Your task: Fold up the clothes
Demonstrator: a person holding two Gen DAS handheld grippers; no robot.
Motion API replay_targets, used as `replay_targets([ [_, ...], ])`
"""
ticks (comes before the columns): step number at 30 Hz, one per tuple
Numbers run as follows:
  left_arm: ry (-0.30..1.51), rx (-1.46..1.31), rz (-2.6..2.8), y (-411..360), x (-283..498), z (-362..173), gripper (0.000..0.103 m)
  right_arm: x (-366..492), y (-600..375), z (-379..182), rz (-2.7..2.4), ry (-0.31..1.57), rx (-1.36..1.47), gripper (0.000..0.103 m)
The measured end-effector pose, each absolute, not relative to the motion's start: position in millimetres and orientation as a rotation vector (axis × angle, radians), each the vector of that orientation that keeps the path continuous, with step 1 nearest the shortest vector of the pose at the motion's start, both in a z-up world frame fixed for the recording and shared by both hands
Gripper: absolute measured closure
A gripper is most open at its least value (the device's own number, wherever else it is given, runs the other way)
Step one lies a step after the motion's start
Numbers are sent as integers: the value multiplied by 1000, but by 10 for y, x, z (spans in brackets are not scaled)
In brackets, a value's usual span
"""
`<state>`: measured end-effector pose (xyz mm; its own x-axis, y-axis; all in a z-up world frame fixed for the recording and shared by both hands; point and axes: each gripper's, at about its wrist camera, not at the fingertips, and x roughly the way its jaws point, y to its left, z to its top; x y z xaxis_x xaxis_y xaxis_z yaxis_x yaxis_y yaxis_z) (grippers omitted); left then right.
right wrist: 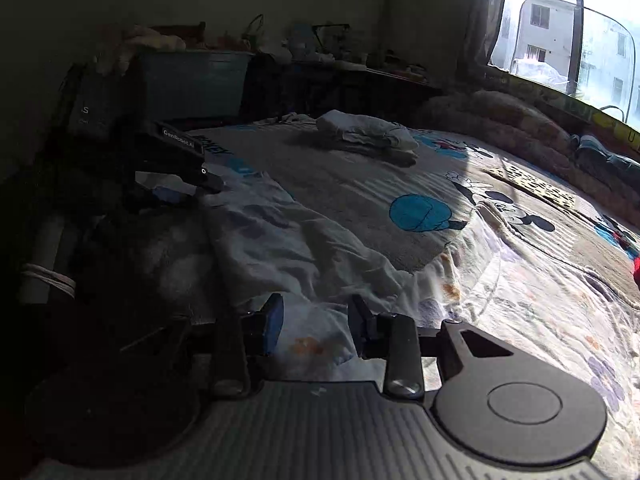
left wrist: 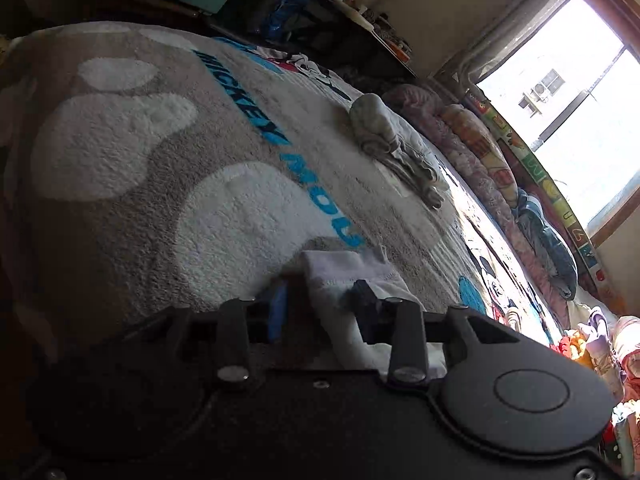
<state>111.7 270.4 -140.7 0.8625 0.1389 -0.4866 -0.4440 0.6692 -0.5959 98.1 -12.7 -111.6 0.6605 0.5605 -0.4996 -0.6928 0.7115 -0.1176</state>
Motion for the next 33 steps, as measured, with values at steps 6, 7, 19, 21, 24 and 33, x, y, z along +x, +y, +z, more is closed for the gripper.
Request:
replay_targets([
  [6, 477, -690, 377, 2805, 1243, -1418, 96, 1043, 76, -1316, 709, 510, -314, 66],
  [7, 475, -701, 393, 2816, 1239, -1447, 96, 1051, 108, -1342, 706, 518, -316, 66],
  [19, 490, -305, -57, 1499, 1532, -1133, 86, 799, -264, -1241, 745, 450, -265, 60],
  [21, 633, -218, -82, 1297, 1736, -1287, 63, 842, -272, -1379, 770, 529, -318, 58],
  [24, 619, -179, -42, 1168, 1742, -1274, 60, 882, -491, -1246, 797, 544, -222, 59],
  [33, 485, -99, -83, 713, 1632, -1020, 48, 1445, -2019, -926, 547, 499, 270, 49],
])
